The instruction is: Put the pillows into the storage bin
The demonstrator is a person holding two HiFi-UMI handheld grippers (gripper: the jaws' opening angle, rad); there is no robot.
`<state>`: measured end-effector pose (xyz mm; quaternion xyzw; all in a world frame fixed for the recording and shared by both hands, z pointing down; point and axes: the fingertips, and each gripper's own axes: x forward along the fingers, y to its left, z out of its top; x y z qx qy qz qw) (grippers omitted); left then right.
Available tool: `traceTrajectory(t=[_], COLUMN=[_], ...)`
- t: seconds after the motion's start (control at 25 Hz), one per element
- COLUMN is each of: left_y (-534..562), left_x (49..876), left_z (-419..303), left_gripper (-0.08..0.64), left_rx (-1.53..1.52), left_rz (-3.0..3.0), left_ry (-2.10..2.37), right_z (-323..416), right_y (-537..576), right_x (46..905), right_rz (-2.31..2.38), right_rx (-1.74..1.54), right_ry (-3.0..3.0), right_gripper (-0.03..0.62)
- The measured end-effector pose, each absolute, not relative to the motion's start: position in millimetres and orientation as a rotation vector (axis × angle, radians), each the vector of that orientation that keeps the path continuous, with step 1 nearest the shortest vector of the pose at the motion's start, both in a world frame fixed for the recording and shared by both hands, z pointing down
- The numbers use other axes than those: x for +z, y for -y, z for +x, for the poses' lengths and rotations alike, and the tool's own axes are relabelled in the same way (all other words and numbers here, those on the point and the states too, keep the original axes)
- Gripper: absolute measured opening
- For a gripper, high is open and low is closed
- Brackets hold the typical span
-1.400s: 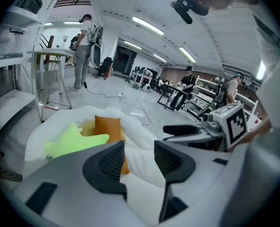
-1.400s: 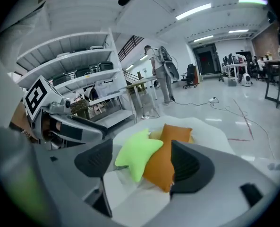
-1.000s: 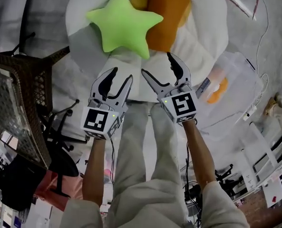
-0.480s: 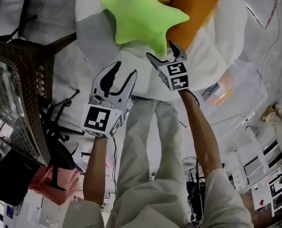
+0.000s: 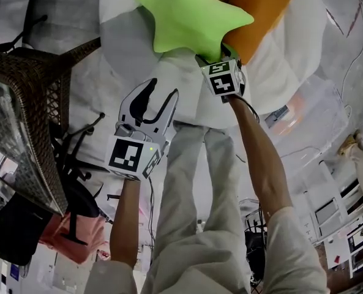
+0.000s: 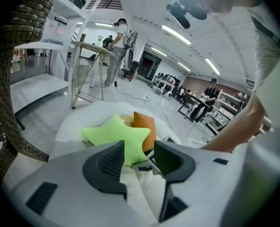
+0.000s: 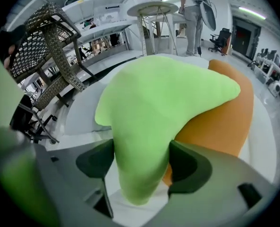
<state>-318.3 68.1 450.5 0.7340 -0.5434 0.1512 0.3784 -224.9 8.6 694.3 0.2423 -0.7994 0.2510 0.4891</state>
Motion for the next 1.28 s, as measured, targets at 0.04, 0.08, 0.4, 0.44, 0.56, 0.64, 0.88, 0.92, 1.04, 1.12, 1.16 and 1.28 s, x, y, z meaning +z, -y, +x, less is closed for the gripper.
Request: traceTrajectory(t=[0.04,0.08,0.4,0.44,0.56,0.64,0.88,0.92,1.04,1.12,1.16,1.28], left_y=[-68.6,-69.0,-72.2,-72.4,-70.7,-69.3,-65.3,-65.3,-66.6,-68.3,-69.2,-71.9], left_x=[450.4,450.3,444.8,443.8,441.2,438.9,427.9,426.0,422.0,420.0,418.8,413.7], left_z=[-318.5,-318.7,-319.0,-319.0,-317.8,-315.2,-303.7,-302.5,-298.3,-293.0,-289.2,-275.8], left_gripper=[0.193,0.193,0.193,0.193,0.193,0.193,0.193,0.193,0.193,0.193,0.193,0.193], left_rx=[0.385,0.383,0.385,0.384,0.384,0.386,0.389,0.389,0.394,0.399,0.401,0.404], left_rz=[1.875,1.876,1.881,1.883,1.889,1.893,1.917,1.920,1.929,1.934,1.936,1.948], left_ry=[1.389,1.390,1.392,1.392,1.393,1.395,1.385,1.384,1.384,1.383,1.380,1.367], right_z=[-224.0,-223.3,-222.1,-222.7,-227.6,-230.3,-228.9,-227.5,-220.1,-211.4,-206.0,-189.0], right_y=[-7.5,-7.2,-4.7,-4.3,-0.3,0.7,-11.5,-15.1,-27.4,-36.7,-41.6,-55.5], right_x=[695.8,697.5,691.1,687.6,670.1,655.3,614.7,607.7,586.2,571.1,563.3,537.6], right_rz=[0.596,0.598,0.582,0.583,0.585,0.590,0.644,0.652,0.669,0.674,0.675,0.686], right_rx=[0.605,0.604,0.656,0.662,0.695,0.727,0.797,0.803,0.804,0.792,0.782,0.770], right_ry=[1.932,1.920,1.865,1.871,1.919,1.961,2.051,2.062,2.099,2.123,2.135,2.169], right_gripper=[0.353,0.353,0.256,0.247,0.226,0.219,0.209,0.207,0.203,0.202,0.202,0.201])
